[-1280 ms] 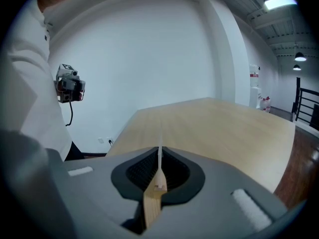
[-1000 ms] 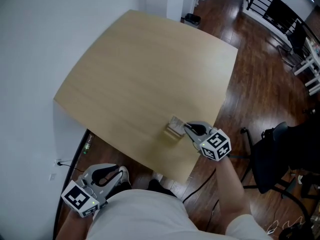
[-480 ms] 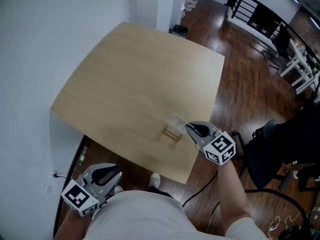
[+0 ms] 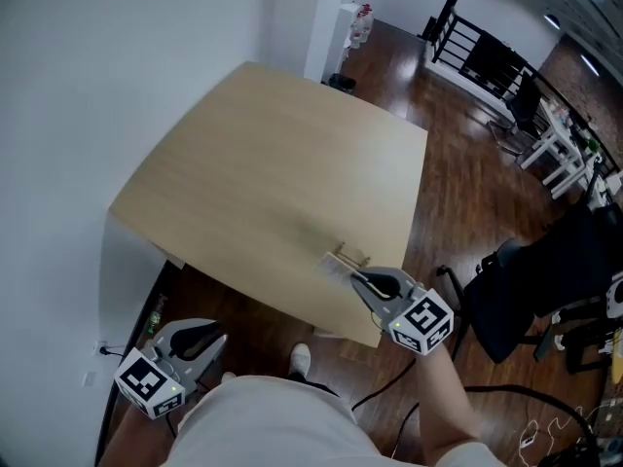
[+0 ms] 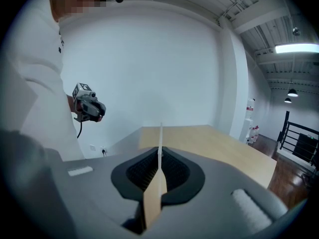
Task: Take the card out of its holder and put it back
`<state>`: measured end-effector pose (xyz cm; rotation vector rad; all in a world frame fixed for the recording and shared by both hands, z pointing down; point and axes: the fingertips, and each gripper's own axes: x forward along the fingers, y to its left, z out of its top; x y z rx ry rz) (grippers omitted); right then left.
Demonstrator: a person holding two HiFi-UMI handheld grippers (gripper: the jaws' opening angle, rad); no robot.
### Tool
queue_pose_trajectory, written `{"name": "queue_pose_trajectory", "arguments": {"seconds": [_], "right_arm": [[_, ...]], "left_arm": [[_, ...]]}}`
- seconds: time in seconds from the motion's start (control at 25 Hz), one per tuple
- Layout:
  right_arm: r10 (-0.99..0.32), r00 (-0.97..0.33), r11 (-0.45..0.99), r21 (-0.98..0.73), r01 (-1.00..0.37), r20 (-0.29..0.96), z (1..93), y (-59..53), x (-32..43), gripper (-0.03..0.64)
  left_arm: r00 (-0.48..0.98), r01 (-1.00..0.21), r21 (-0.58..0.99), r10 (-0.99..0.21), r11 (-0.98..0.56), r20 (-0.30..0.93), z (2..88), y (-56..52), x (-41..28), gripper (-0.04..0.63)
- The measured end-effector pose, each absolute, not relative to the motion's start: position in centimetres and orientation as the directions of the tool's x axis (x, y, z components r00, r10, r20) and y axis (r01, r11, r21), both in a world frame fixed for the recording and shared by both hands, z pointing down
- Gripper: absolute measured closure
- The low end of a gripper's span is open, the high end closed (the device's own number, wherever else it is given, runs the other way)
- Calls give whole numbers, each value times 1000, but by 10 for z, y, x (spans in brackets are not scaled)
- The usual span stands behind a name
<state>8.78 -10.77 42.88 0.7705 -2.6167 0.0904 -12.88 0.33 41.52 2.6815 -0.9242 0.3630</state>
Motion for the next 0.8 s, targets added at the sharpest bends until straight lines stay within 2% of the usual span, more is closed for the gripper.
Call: {"name": "queue_pose_trajectory", "arguments": {"seconds": [0.52, 0.8], "right_arm": [[-415, -818, 893, 3, -451, 399, 408, 40, -46, 595], [-387, -837, 906, -11, -423, 386, 405, 91, -82, 595]], "left_arm": [[770, -628, 181, -569, -757, 290, 422, 68, -232, 525], [768, -627, 178, -562, -759, 308, 433, 91, -260, 526]]}}
